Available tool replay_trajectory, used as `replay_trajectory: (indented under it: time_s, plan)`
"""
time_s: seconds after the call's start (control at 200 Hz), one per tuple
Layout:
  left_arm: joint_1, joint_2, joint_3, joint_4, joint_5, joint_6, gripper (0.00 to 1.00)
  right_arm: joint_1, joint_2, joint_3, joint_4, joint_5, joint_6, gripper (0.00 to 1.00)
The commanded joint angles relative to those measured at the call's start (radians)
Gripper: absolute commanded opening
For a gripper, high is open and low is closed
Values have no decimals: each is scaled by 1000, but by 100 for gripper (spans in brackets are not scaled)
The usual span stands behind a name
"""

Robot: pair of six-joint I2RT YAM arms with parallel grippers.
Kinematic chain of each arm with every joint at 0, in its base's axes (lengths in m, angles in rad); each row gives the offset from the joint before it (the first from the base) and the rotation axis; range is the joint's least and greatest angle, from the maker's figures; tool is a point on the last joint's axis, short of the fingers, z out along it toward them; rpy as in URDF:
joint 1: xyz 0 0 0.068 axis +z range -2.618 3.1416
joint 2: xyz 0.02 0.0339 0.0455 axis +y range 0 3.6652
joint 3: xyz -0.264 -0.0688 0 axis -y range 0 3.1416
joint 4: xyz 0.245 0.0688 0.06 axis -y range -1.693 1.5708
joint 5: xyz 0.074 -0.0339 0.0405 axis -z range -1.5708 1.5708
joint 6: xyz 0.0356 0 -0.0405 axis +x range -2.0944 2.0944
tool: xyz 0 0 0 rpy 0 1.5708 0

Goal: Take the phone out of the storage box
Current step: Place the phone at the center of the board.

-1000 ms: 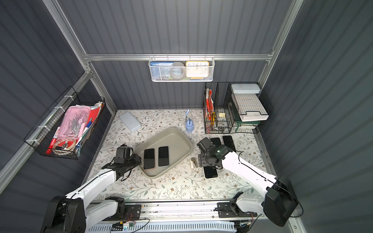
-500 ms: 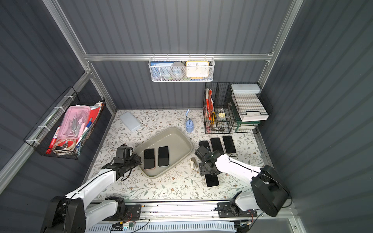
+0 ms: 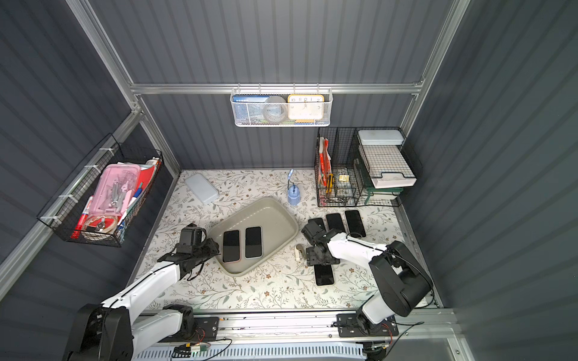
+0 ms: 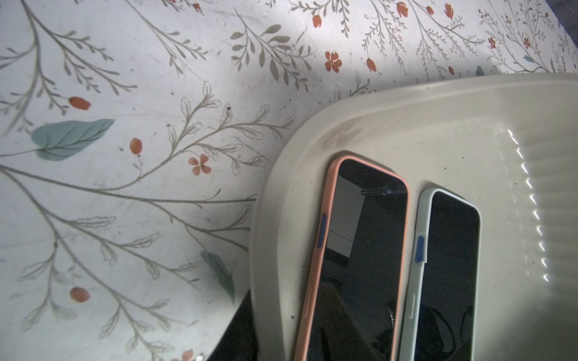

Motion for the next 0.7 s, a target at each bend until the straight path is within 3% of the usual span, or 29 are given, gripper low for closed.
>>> replay_trajectory:
  time_s: [0.0, 0.2, 0.275, 0.3, 0.33, 0.695]
  plan:
    - [-7, -2, 1, 3, 9, 20, 33, -21, 45, 10, 40, -3, -14, 62]
    - [-7, 3, 3, 1, 6, 17, 33, -39, 73, 33, 32, 5, -37, 69]
    - [-7, 6, 4, 1, 6, 18, 33, -39, 80, 51, 2, 20, -52, 82]
    - [-7, 8, 5, 0, 5, 18, 33, -38, 79, 57, -12, 33, -48, 92]
    - [-7, 8, 5, 0, 5, 18, 33, -37, 71, 61, -20, 39, -47, 98]
    - [-7, 15, 7, 2, 3, 15, 33, 148, -173, 174, -121, 157, -38, 99]
